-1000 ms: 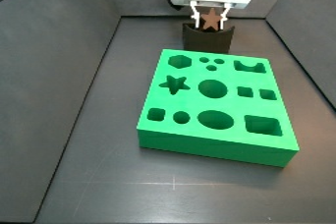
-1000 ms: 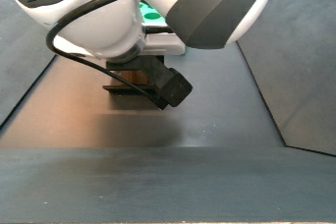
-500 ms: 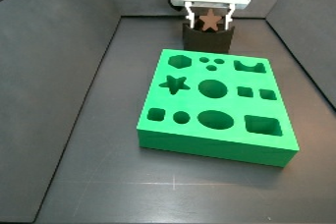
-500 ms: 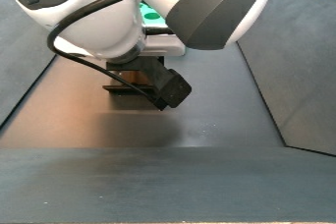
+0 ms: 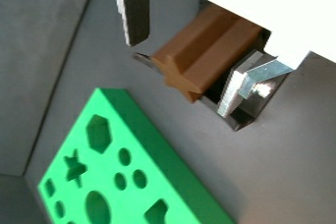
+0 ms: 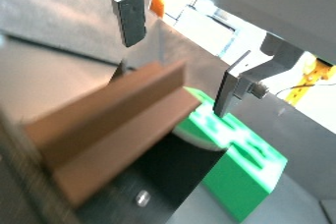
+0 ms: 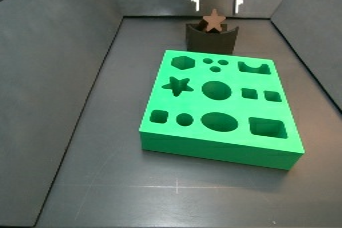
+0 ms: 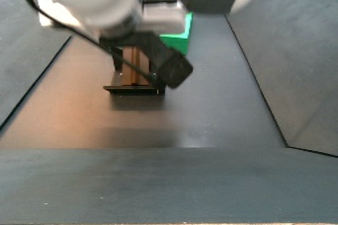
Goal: Pick up the star object. Move up. Place the star object on the fixture. Regrasp the star object. Move to above the board. Insert the star object.
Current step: Regrasp the star object.
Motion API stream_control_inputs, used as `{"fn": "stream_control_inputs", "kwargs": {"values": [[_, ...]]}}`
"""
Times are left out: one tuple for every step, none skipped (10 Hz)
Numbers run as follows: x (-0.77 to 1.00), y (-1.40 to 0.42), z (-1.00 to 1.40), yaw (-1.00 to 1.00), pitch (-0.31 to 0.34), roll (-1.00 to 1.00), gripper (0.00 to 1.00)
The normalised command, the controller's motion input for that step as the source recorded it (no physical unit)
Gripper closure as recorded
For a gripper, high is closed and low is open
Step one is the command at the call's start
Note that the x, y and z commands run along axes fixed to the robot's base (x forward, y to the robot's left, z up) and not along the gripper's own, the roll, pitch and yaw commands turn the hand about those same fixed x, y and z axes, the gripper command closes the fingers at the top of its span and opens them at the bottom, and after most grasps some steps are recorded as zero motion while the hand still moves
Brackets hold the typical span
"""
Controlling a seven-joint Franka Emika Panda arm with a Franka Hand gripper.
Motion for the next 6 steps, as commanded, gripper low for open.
{"fn": "stream_control_inputs", "kwargs": {"values": [[-0.04, 0.01, 0.85, 0.01, 0.023, 0.03, 0.0], [-0.04, 0.01, 0.72, 0.01, 0.028, 0.03, 0.0], [-0.03, 0.01, 0.47, 0.01, 0.04, 0.03, 0.0], [-0.03, 0.01, 0.21, 0.0, 0.051, 0.04, 0.0], [-0.13, -0.83, 0.81, 0.03, 0.047, 1.0, 0.0], [-0.12, -0.79, 0.75, 0.03, 0.046, 1.0, 0.0]]}}
